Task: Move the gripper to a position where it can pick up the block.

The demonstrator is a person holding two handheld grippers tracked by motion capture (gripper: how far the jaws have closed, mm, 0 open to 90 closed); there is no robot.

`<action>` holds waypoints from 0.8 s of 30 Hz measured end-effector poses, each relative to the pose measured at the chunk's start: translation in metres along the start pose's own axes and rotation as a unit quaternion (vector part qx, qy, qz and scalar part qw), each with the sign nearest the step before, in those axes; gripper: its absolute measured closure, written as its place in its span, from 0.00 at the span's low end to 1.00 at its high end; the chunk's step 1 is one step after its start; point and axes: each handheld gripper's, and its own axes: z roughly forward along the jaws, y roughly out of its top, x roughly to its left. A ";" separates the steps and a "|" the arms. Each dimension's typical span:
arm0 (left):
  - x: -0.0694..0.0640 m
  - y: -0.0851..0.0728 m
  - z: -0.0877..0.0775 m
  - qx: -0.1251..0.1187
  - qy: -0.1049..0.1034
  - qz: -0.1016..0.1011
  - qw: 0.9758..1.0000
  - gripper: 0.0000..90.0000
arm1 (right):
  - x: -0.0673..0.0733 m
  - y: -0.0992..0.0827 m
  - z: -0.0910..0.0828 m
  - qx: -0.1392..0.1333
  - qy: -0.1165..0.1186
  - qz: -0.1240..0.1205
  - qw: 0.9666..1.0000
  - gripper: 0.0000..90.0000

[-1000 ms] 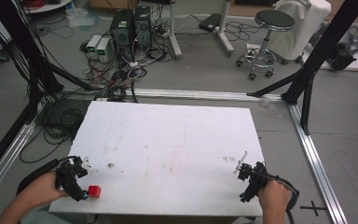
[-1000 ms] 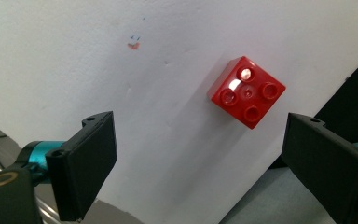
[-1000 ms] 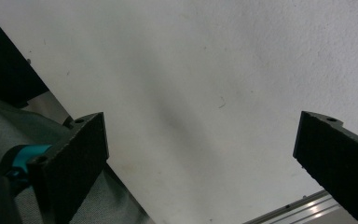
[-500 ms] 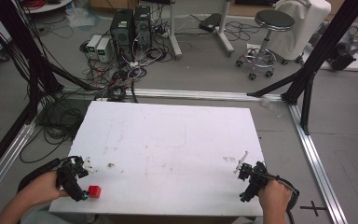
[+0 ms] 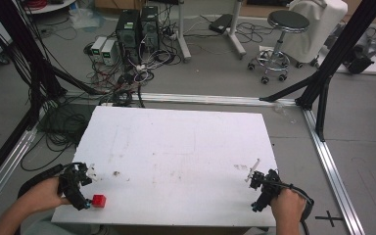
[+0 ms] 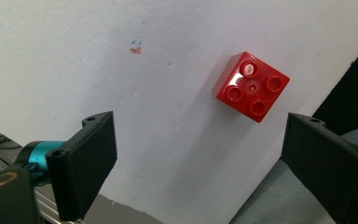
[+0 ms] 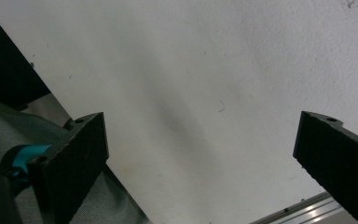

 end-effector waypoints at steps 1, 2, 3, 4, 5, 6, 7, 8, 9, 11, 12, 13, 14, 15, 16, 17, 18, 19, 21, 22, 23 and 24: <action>0.000 0.000 0.000 0.001 -0.001 0.006 1.000 0.12 | 0.000 0.000 0.000 0.000 0.001 0.001 1.000 0.03; 0.001 0.001 -0.001 0.003 -0.001 0.011 1.000 0.12 | 0.000 0.000 0.000 -0.001 0.001 0.001 1.000 0.03; 0.001 0.001 -0.001 0.003 -0.001 0.011 1.000 0.12 | 0.000 0.000 0.000 -0.001 0.001 0.001 1.000 0.03; 0.001 0.001 -0.001 0.005 -0.002 0.014 1.000 0.12 | 0.000 0.000 -0.001 -0.001 0.001 0.000 1.000 0.03; 0.002 0.001 -0.001 0.005 -0.002 0.018 1.000 0.12 | 0.000 0.000 -0.001 -0.002 0.000 0.001 1.000 0.03; 0.002 0.001 -0.001 0.007 -0.003 0.019 1.000 0.12 | 0.000 0.000 -0.001 -0.003 -0.001 0.000 1.000 0.03; 0.002 0.001 -0.001 0.007 -0.002 0.017 1.000 0.12 | 0.000 0.000 -0.001 -0.003 -0.001 0.000 1.000 0.03; 0.003 0.002 -0.001 0.010 0.000 0.020 1.000 0.12 | 0.000 0.000 -0.001 -0.003 -0.003 -0.003 1.000 0.03; 0.003 0.002 -0.001 0.012 0.002 0.025 1.000 0.12 | 0.000 0.000 -0.001 -0.003 -0.003 -0.002 1.000 0.03; 0.004 0.002 -0.001 0.015 0.002 0.029 0.999 0.12 | 0.000 0.000 -0.002 -0.004 -0.004 -0.003 1.000 0.03; 0.004 0.003 -0.001 0.015 0.004 0.031 0.999 0.12 | 0.000 0.000 -0.002 -0.004 -0.004 -0.002 1.000 0.03; 0.005 0.003 -0.001 0.018 0.006 0.033 0.999 0.12 | 0.000 0.000 -0.002 -0.004 -0.005 0.000 1.000 0.03; 0.005 0.004 -0.001 0.018 0.005 0.034 0.999 0.12 | 0.000 0.000 -0.002 -0.004 -0.005 -0.001 1.000 0.03; 0.004 0.004 -0.002 0.019 0.008 0.039 0.999 0.13 | 0.000 0.000 -0.002 -0.004 -0.006 0.000 1.000 0.03; 0.004 0.004 -0.001 0.018 0.009 0.040 0.999 0.14 | 0.000 0.000 -0.002 -0.004 -0.006 0.001 1.000 0.03; 0.004 0.005 -0.001 0.022 0.012 0.043 0.999 0.14 | 0.000 0.000 -0.002 -0.004 -0.006 0.001 1.000 0.03; 0.003 0.006 -0.001 0.024 0.009 0.049 0.998 0.14 | 0.000 0.000 -0.002 -0.005 -0.006 0.001 1.000 0.03; 0.003 0.007 -0.001 0.024 0.006 0.052 0.998 0.14 | 0.000 0.000 -0.002 -0.005 -0.005 0.000 1.000 0.03; 0.002 0.007 0.000 0.023 -0.002 0.059 0.998 0.14 | 0.000 0.000 -0.002 -0.007 -0.005 0.000 1.000 0.03; 0.002 0.007 0.000 0.023 -0.003 0.065 0.998 0.14 | 0.000 0.000 -0.002 -0.006 -0.004 0.000 1.000 0.03; 0.001 0.007 0.000 0.022 -0.005 0.066 0.998 0.14 | 0.000 0.000 -0.002 -0.006 -0.004 0.000 1.000 0.03; 0.001 0.008 0.001 0.023 -0.006 0.073 0.997 0.14 | 0.000 -0.001 -0.002 -0.006 -0.004 0.001 1.000 0.03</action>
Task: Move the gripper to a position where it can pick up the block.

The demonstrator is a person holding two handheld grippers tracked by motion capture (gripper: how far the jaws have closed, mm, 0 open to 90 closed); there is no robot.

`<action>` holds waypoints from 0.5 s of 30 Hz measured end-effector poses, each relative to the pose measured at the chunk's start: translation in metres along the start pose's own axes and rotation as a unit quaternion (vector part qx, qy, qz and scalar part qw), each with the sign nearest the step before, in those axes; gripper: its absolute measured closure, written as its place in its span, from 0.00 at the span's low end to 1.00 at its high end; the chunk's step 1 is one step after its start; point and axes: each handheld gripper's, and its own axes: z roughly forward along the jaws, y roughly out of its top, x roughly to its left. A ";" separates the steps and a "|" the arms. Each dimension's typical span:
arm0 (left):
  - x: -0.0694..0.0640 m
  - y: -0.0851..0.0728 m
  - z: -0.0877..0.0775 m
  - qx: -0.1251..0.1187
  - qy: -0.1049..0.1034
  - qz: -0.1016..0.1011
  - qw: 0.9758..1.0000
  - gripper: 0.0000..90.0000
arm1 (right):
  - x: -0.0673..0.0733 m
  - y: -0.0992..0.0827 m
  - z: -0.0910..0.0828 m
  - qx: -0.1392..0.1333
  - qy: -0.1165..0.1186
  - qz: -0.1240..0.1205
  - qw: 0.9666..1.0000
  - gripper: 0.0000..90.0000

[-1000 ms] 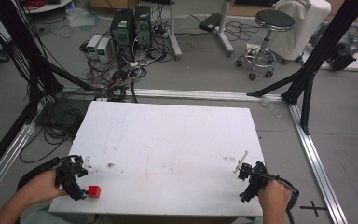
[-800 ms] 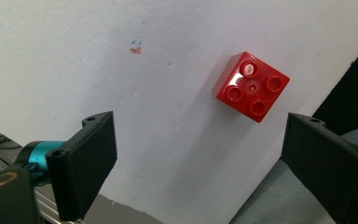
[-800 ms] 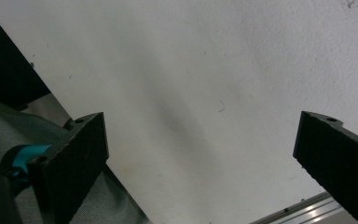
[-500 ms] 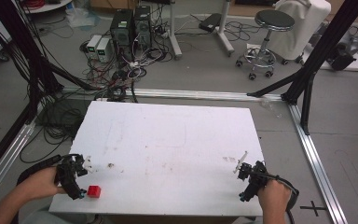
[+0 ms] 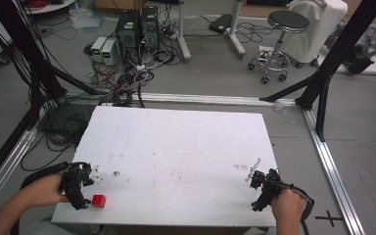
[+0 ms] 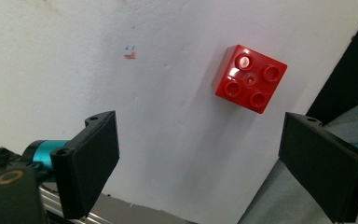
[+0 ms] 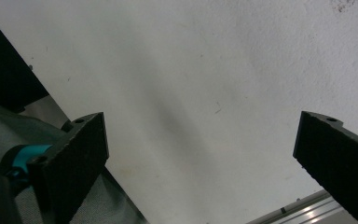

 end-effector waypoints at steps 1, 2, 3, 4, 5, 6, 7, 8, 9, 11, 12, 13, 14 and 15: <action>-0.001 0.000 0.000 -0.001 -0.001 0.006 1.000 0.14 | 0.000 0.000 0.000 -0.001 0.000 -0.002 1.000 0.03; -0.001 0.000 0.000 0.000 -0.001 0.014 1.000 0.14 | 0.000 0.000 0.000 -0.001 0.000 -0.002 1.000 0.03; -0.002 0.000 0.001 -0.002 -0.002 0.019 1.000 0.15 | 0.000 0.000 0.000 0.000 0.000 0.000 1.000 0.03; -0.003 0.000 0.001 -0.004 -0.003 0.025 1.000 0.15 | 0.000 0.000 0.000 0.000 0.000 0.000 1.000 0.03; -0.003 0.001 0.002 -0.004 -0.006 0.030 1.000 0.15 | 0.000 0.000 0.000 0.001 0.000 -0.001 1.000 0.03; -0.004 0.001 0.002 -0.006 -0.007 0.036 0.999 0.15 | 0.000 0.001 0.001 0.001 -0.001 -0.002 1.000 0.03; -0.004 0.001 0.002 -0.007 -0.008 0.043 0.999 0.15 | 0.000 0.001 0.001 0.001 -0.001 -0.002 1.000 0.03; -0.005 0.001 0.003 -0.011 -0.014 0.053 0.998 0.15 | 0.000 0.001 0.000 0.001 -0.002 -0.003 1.000 0.03; -0.005 0.001 0.003 -0.011 -0.014 0.053 0.998 0.15 | 0.000 0.001 0.000 0.001 -0.001 -0.002 1.000 0.03; -0.006 0.002 0.004 -0.013 -0.007 0.064 0.998 0.15 | 0.000 0.001 0.000 0.001 -0.001 -0.002 1.000 0.03; -0.006 0.002 0.004 -0.012 -0.006 0.069 0.998 0.15 | 0.001 0.001 0.000 0.001 -0.001 -0.001 1.000 0.03; -0.007 0.002 0.005 -0.017 -0.004 0.070 0.997 0.15 | 0.001 0.001 0.000 0.001 -0.001 -0.001 1.000 0.03; -0.006 0.002 0.005 -0.013 -0.004 0.077 0.997 0.15 | 0.001 0.001 0.000 0.001 -0.001 -0.001 1.000 0.03; -0.007 0.003 0.005 -0.013 -0.006 0.080 0.997 0.15 | 0.001 0.001 0.000 0.002 0.000 -0.001 1.000 0.03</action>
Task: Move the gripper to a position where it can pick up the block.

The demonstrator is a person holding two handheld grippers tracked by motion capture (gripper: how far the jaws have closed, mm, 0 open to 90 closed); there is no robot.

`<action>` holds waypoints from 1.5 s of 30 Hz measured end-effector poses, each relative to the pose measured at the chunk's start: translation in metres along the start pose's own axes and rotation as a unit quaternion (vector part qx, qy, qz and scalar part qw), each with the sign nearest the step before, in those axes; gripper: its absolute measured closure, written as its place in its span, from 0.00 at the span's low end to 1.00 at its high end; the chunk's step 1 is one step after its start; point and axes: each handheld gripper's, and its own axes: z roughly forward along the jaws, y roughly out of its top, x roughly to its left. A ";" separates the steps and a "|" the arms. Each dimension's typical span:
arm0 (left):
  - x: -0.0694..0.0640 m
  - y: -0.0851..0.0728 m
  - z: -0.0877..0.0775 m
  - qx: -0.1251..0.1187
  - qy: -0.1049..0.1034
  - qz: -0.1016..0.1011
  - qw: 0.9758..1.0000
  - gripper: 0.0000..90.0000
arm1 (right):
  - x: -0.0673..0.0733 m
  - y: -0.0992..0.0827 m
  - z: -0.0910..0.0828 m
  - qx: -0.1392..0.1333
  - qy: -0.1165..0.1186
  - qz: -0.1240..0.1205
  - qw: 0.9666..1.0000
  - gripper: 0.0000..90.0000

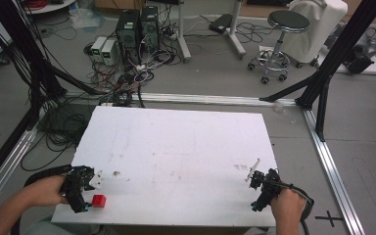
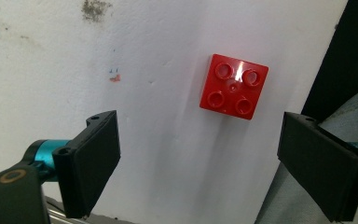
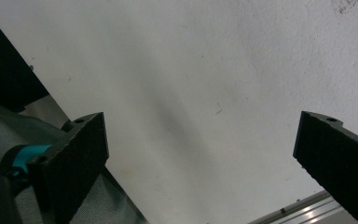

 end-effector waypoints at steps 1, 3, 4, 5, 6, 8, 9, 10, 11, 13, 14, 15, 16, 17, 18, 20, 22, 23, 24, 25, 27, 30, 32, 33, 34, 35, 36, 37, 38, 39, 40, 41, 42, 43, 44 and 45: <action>0.000 0.000 0.000 0.000 0.002 0.004 1.000 0.15 | 0.000 0.000 0.000 -0.001 0.001 -0.001 1.000 0.03; -0.001 0.001 0.001 -0.003 -0.003 0.014 1.000 0.15 | 0.000 0.000 0.000 0.000 0.001 -0.001 1.000 0.03; -0.001 0.001 0.000 -0.003 -0.006 0.018 1.000 0.15 | 0.000 0.000 0.000 0.000 0.001 -0.001 1.000 0.03; -0.002 0.001 0.001 -0.005 -0.005 0.022 1.000 0.15 | 0.000 0.000 0.000 0.000 0.001 -0.001 1.000 0.03; -0.002 0.002 0.001 -0.006 -0.005 0.026 1.000 0.15 | 0.000 0.000 0.000 0.000 0.001 -0.001 1.000 0.03; -0.003 0.003 0.002 -0.008 -0.008 0.034 0.999 0.15 | 0.000 0.001 0.000 0.000 0.000 -0.002 1.000 0.03; -0.003 0.003 0.002 -0.008 -0.007 0.035 0.999 0.15 | 0.000 0.001 0.000 0.000 0.000 -0.002 1.000 0.03; -0.004 0.003 0.002 -0.009 -0.008 0.038 0.999 0.15 | 0.000 0.001 0.000 0.000 -0.001 -0.001 1.000 0.03; -0.004 0.004 0.003 -0.009 -0.009 0.044 0.999 0.15 | 0.000 0.001 0.000 0.000 0.000 -0.002 1.000 0.03; -0.005 0.004 0.004 -0.009 -0.012 0.049 0.999 0.15 | 0.000 0.001 0.000 0.000 0.000 -0.001 1.000 0.03; -0.005 0.005 0.005 -0.010 -0.012 0.056 0.998 0.15 | 0.000 0.000 0.000 0.000 0.001 0.000 1.000 0.03; -0.005 0.005 0.005 -0.010 -0.012 0.056 0.998 0.15 | 0.000 0.000 0.000 0.000 0.001 0.000 1.000 0.03; -0.005 0.005 0.005 -0.007 -0.013 0.058 0.998 0.15 | 0.000 0.000 0.001 0.001 0.001 -0.001 1.000 0.03; -0.005 0.006 0.007 -0.002 -0.012 0.059 0.998 0.15 | 0.000 0.000 0.001 0.001 0.001 -0.001 1.000 0.03; -0.005 0.006 0.007 -0.002 -0.012 0.059 0.998 0.15 | 0.000 0.000 0.001 0.001 0.001 -0.001 1.000 0.03; -0.006 0.006 0.008 -0.002 -0.015 0.068 0.998 0.15 | 0.000 0.000 0.001 0.000 0.001 -0.001 1.000 0.03; -0.006 0.006 0.009 -0.006 -0.015 0.079 0.997 0.15 | 0.000 0.000 0.001 0.000 0.001 -0.002 1.000 0.03; -0.006 0.006 0.009 -0.008 -0.015 0.083 0.996 0.16 | 0.000 0.001 0.001 0.000 0.000 -0.005 1.000 0.03; -0.006 0.006 0.009 -0.011 -0.015 0.090 0.996 0.16 | -0.001 0.001 0.001 0.000 0.001 -0.006 1.000 0.03; -0.006 0.007 0.010 -0.011 -0.016 0.097 0.995 0.16 | -0.001 0.001 0.001 0.000 0.001 -0.006 1.000 0.03; -0.007 0.007 0.010 -0.011 -0.019 0.103 0.994 0.16 | 0.000 0.001 0.002 0.001 0.002 -0.004 1.000 0.03; -0.007 0.009 0.013 -0.007 -0.023 0.110 0.994 0.16 | 0.000 0.001 0.002 0.001 0.002 -0.005 1.000 0.03; -0.008 0.011 0.015 -0.006 -0.024 0.114 0.993 0.17 | 0.000 0.001 0.002 0.002 0.002 -0.004 1.000 0.03; -0.008 0.012 0.017 -0.003 -0.027 0.118 0.993 0.17 | 0.000 0.001 0.002 0.002 0.002 -0.004 1.000 0.03; -0.008 0.012 0.018 -0.003 -0.028 0.121 0.992 0.17 | 0.000 0.001 0.002 0.001 0.002 -0.004 1.000 0.03; -0.008 0.013 0.020 0.001 -0.032 0.120 0.992 0.17 | 0.000 0.001 0.002 0.000 0.003 -0.002 1.000 0.03; -0.008 0.014 0.021 0.004 -0.034 0.121 0.992 0.17 | 0.000 0.001 0.002 0.001 0.003 -0.003 1.000 0.03; -0.008 0.014 0.023 0.006 -0.035 0.124 0.992 0.17 | 0.000 0.001 0.002 0.000 0.003 -0.003 1.000 0.03; -0.008 0.014 0.025 0.006 -0.036 0.127 0.991 0.17 | 0.000 0.001 0.002 0.000 0.003 -0.002 1.000 0.03; -0.008 0.015 0.026 0.008 -0.040 0.129 0.991 0.18 | 0.000 0.000 0.002 0.000 0.003 -0.004 1.000 0.03; -0.008 0.016 0.027 0.008 -0.043 0.131 0.990 0.18 | -0.001 0.000 0.002 -0.001 0.003 -0.004 1.000 0.03; -0.009 0.016 0.028 0.008 -0.041 0.137 0.990 0.18 | -0.001 0.000 0.002 -0.001 0.004 -0.004 1.000 0.03; -0.009 0.016 0.029 0.009 -0.044 0.139 0.989 0.18 | -0.001 0.000 0.002 -0.002 0.002 -0.004 1.000 0.03; -0.009 0.017 0.030 0.012 -0.047 0.140 0.989 0.18 | 0.000 0.000 0.002 -0.002 0.002 -0.002 1.000 0.03; -0.009 0.016 0.031 0.012 -0.048 0.142 0.989 0.18 | -0.001 0.000 0.002 -0.004 0.003 -0.003 1.000 0.03; -0.008 0.017 0.032 0.014 -0.049 0.145 0.988 0.18 | 0.000 0.000 0.002 -0.005 0.006 0.001 1.000 0.03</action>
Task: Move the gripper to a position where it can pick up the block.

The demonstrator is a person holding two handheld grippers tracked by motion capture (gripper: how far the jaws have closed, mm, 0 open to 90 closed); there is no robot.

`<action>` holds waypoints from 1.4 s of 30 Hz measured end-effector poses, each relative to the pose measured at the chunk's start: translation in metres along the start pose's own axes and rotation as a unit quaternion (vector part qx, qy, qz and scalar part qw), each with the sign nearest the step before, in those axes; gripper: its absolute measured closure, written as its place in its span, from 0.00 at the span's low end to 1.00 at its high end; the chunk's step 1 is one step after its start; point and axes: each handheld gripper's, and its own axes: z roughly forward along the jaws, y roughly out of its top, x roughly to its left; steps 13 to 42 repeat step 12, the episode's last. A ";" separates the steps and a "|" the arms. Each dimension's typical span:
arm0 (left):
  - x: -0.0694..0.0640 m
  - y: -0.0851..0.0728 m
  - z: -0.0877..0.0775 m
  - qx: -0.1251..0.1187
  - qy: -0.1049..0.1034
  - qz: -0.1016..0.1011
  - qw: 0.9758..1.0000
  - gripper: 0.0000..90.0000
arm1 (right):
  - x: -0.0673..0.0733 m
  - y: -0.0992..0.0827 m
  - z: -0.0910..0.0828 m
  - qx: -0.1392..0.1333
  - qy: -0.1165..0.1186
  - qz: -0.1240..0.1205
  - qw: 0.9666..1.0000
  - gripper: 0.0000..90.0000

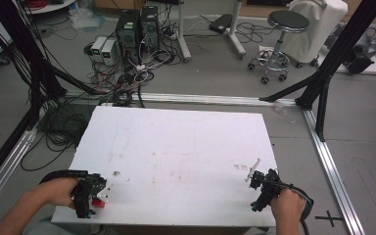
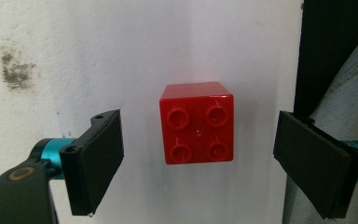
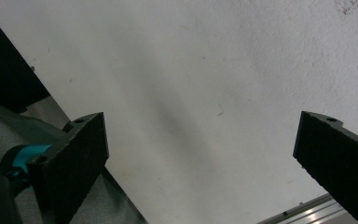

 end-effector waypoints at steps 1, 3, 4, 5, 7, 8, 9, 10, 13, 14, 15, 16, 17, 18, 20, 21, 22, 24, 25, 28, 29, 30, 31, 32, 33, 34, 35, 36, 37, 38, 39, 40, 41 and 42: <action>0.000 0.000 0.001 -0.001 -0.002 -0.004 1.000 0.18 | 0.000 0.000 0.000 0.001 -0.001 -0.002 1.000 0.03; 0.000 0.000 0.003 0.000 -0.002 -0.003 1.000 0.18 | 0.000 0.000 0.000 0.002 -0.001 -0.001 1.000 0.03; 0.000 0.000 0.004 0.001 -0.001 -0.006 1.000 0.18 | 0.000 0.000 0.000 0.002 -0.001 -0.001 1.000 0.03; 0.001 0.000 0.005 0.000 -0.001 -0.006 1.000 0.18 | 0.000 0.000 0.000 0.002 -0.001 0.000 1.000 0.03; 0.001 0.000 0.006 0.004 -0.005 -0.006 1.000 0.18 | 0.000 0.000 0.000 0.001 -0.002 -0.002 1.000 0.03; 0.001 0.000 0.006 0.003 -0.005 -0.007 1.000 0.18 | 0.000 0.000 0.000 0.001 -0.002 -0.002 1.000 0.03; 0.001 0.000 0.006 0.004 -0.004 -0.008 1.000 0.18 | 0.000 0.000 0.000 0.002 -0.001 -0.003 1.000 0.03; 0.000 0.000 0.006 0.002 -0.007 -0.008 1.000 0.18 | 0.000 0.001 0.000 0.003 -0.001 -0.002 1.000 0.03; 0.000 0.000 0.006 0.001 -0.005 -0.002 1.000 0.18 | 0.000 0.001 0.000 0.003 -0.001 -0.004 1.000 0.03; 0.000 0.000 0.006 0.001 -0.005 -0.002 1.000 0.18 | 0.000 0.001 0.000 0.003 -0.001 -0.004 1.000 0.03; 0.000 0.000 0.006 0.001 -0.005 -0.002 1.000 0.18 | 0.000 0.001 0.000 0.003 -0.001 -0.004 1.000 0.03; 0.000 0.000 0.006 0.001 -0.005 -0.002 1.000 0.18 | 0.000 0.001 0.000 0.003 -0.001 -0.004 1.000 0.03; 0.000 0.000 0.006 0.001 -0.005 -0.002 1.000 0.18 | 0.000 0.001 0.000 0.003 -0.001 -0.004 1.000 0.03; 0.000 0.000 0.006 0.001 -0.005 -0.002 1.000 0.18 | 0.000 0.001 0.000 0.003 -0.001 -0.004 1.000 0.03; 0.000 0.000 0.006 0.001 -0.005 -0.002 1.000 0.18 | 0.000 0.001 0.000 0.003 -0.001 -0.004 1.000 0.03; 0.000 0.000 0.006 0.001 -0.005 -0.002 1.000 0.18 | 0.000 0.001 0.000 0.003 -0.001 -0.004 1.000 0.03; 0.000 0.000 0.006 0.001 -0.005 -0.002 1.000 0.18 | 0.000 0.001 0.000 0.003 -0.001 -0.004 1.000 0.03; 0.000 0.000 0.006 0.001 -0.005 -0.002 1.000 0.18 | 0.000 0.001 0.000 0.003 -0.001 -0.004 1.000 0.03; 0.000 0.000 0.006 0.001 -0.005 -0.002 1.000 0.18 | 0.000 0.001 0.000 0.003 -0.001 -0.004 1.000 0.03; 0.000 0.000 0.006 0.001 -0.005 -0.002 1.000 0.18 | 0.000 0.001 0.000 0.003 -0.001 -0.004 1.000 0.03; 0.000 0.000 0.006 0.001 -0.005 -0.002 1.000 0.18 | 0.000 0.001 0.000 0.003 -0.001 -0.004 1.000 0.03; 0.000 0.000 0.006 0.001 -0.005 -0.002 1.000 0.18 | 0.000 0.001 0.000 0.003 -0.001 -0.004 1.000 0.03; 0.000 0.000 0.006 0.001 -0.005 -0.002 1.000 0.18 | 0.000 0.001 0.000 0.003 -0.001 -0.004 1.000 0.03; 0.000 0.000 0.006 0.001 -0.005 -0.002 1.000 0.18 | 0.000 0.001 0.000 0.003 -0.001 -0.004 1.000 0.03; 0.000 0.000 0.006 0.001 -0.005 -0.002 1.000 0.18 | 0.000 0.001 0.000 0.003 -0.001 -0.004 1.000 0.03; 0.000 0.000 0.006 0.001 -0.005 -0.002 1.000 0.18 | 0.000 0.001 0.000 0.003 -0.001 -0.004 1.000 0.03; 0.000 0.000 0.006 0.001 -0.005 -0.002 1.000 0.18 | 0.000 0.001 0.000 0.003 -0.001 -0.004 1.000 0.03; 0.000 0.000 0.006 0.001 -0.005 -0.002 1.000 0.18 | 0.000 0.001 0.000 0.003 -0.001 -0.004 1.000 0.03; 0.000 0.000 0.006 0.001 -0.005 -0.002 1.000 0.18 | 0.000 0.001 0.000 0.003 -0.001 -0.004 1.000 0.03; 0.000 0.000 0.006 0.001 -0.005 -0.002 1.000 0.18 | 0.000 0.001 0.000 0.003 -0.001 -0.004 1.000 0.03; 0.000 0.000 0.006 0.001 -0.005 -0.002 1.000 0.18 | 0.000 0.001 0.000 0.003 -0.001 -0.004 1.000 0.03; 0.000 0.000 0.006 0.001 -0.005 -0.002 1.000 0.18 | 0.000 0.001 0.000 0.003 -0.001 -0.004 1.000 0.03; 0.000 0.000 0.006 0.001 -0.005 -0.002 1.000 0.18 | 0.000 0.001 0.000 0.003 -0.001 -0.004 1.000 0.03; 0.000 0.000 0.006 0.001 -0.005 -0.002 1.000 0.18 | 0.000 0.001 0.000 0.003 -0.001 -0.004 1.000 0.03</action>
